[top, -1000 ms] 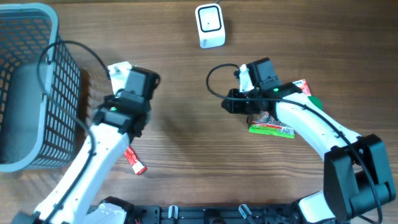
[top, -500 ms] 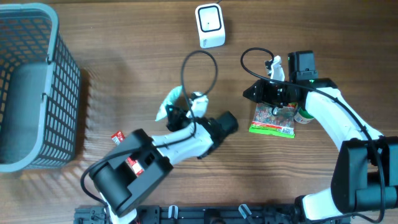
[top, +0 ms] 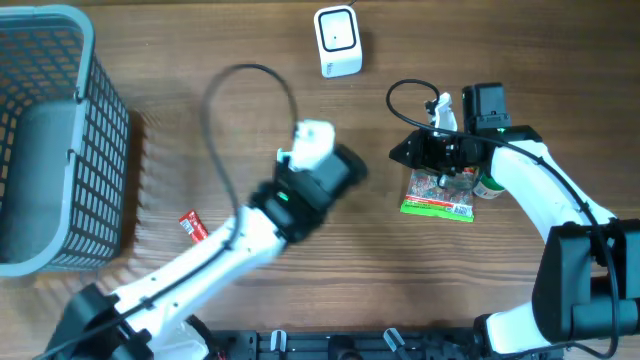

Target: Scan the item barcode

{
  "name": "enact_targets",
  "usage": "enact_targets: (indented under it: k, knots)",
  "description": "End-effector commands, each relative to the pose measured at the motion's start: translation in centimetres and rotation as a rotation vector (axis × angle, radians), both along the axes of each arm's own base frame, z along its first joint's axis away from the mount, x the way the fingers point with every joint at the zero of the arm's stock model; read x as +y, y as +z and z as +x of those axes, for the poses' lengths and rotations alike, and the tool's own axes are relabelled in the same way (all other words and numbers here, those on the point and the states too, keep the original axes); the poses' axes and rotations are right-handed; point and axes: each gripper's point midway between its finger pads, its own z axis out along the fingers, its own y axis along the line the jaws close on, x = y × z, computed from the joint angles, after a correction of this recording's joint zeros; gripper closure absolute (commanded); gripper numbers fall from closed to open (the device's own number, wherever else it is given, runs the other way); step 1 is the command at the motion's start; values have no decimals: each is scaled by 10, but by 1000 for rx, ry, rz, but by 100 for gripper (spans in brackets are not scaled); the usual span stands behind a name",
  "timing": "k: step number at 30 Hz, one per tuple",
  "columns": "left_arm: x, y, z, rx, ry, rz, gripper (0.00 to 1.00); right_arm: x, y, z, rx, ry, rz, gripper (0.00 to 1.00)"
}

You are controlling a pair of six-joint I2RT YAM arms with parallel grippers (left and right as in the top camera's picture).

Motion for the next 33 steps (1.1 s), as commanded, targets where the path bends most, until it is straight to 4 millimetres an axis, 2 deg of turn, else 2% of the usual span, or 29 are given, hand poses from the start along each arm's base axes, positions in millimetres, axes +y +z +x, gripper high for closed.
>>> enact_targets:
  k: [1,5,7,9,11,13,15,17,19,22,25,26,28,30,33]
  knots:
    - [21,-29,17,231,54,-244,91,0,2,-2,-18,26,-3,66]
    - [52,-65,38,373,154,-379,88,1,2,-2,-19,27,-3,66]
    - [54,-85,40,443,161,-427,74,0,2,-2,-18,26,-5,66]
    - [59,-104,39,479,187,-396,67,-1,0,-1,-19,21,-18,66]
    - [66,-124,43,485,218,-346,68,-2,0,-1,-19,20,-20,66]
    - [65,-132,55,449,219,-340,68,-2,0,-2,-16,21,-20,66]
    - [56,-135,55,453,195,-359,69,-2,-1,-3,-8,21,-21,66]
    - [31,-134,45,496,123,-404,69,-2,-2,-7,13,21,-23,65]
    - [17,-134,38,507,82,-399,69,-1,-4,-12,35,27,-24,62]
    - [0,-133,32,500,35,-390,69,15,-4,-22,48,75,-26,54]
    - [20,-130,45,435,97,-324,72,41,-4,-33,67,124,-20,49]
    - [28,-125,49,421,116,-329,72,50,-4,-37,74,137,-21,48]
    - [40,-109,54,402,142,-363,71,57,-11,-39,105,87,-78,47]
    - [45,-97,50,418,144,-410,67,71,-13,-40,85,97,-92,43]
    - [42,-102,35,497,132,-439,69,99,-19,-35,42,130,-70,41]
